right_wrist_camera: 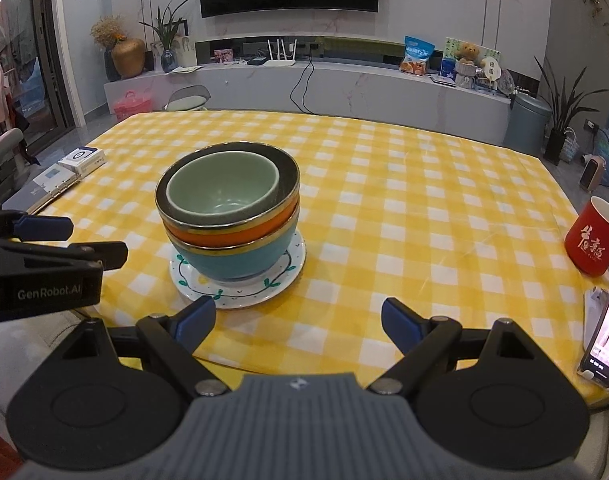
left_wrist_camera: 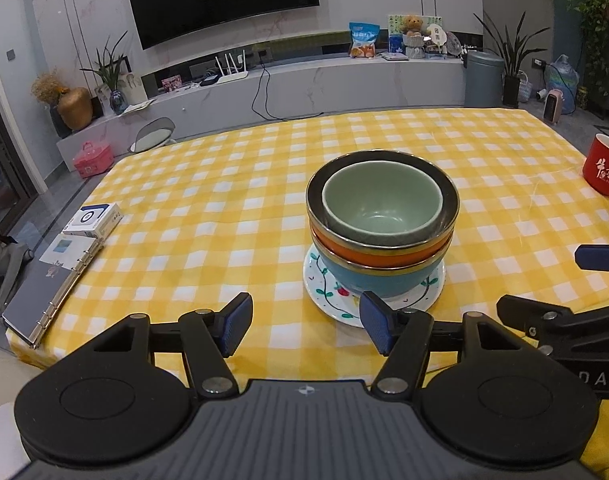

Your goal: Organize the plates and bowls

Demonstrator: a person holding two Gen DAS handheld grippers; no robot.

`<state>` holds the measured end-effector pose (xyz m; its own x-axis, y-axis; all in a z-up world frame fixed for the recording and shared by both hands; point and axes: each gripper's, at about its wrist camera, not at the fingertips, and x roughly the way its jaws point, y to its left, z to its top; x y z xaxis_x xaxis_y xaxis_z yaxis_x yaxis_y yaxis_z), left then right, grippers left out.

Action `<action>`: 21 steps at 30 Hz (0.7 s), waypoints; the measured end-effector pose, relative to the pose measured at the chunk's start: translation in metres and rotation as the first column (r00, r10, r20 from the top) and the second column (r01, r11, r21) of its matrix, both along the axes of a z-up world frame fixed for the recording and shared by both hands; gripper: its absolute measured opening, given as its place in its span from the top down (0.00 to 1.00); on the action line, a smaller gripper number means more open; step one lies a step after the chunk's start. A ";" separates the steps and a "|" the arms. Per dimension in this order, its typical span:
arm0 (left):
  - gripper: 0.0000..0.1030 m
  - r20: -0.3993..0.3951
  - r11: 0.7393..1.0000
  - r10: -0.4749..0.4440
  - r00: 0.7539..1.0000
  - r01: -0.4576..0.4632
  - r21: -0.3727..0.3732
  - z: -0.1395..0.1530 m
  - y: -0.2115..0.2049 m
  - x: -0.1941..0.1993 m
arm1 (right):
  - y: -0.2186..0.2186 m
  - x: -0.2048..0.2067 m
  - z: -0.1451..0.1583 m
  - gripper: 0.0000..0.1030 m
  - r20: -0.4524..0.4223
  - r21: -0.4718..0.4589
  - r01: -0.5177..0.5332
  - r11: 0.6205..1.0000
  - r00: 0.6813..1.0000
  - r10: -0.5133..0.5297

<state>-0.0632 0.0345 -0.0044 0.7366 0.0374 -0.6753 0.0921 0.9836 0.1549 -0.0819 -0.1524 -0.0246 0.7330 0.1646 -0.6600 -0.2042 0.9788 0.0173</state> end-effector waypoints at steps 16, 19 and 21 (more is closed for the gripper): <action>0.29 -0.008 1.000 -0.009 1.000 0.009 0.003 0.001 -0.001 -0.001 | 0.002 0.000 -0.001 0.14 -0.002 0.000 -0.005 1.000 1.000 0.005; 0.29 -0.013 1.000 -0.004 1.000 0.004 0.001 0.001 0.000 -0.001 | 0.002 0.001 -0.002 0.14 -0.008 -0.002 -0.004 1.000 1.000 0.004; 0.29 -0.013 1.000 -0.004 1.000 0.004 0.001 0.001 0.000 -0.001 | 0.002 0.001 -0.002 0.14 -0.009 -0.004 -0.002 1.000 1.000 0.002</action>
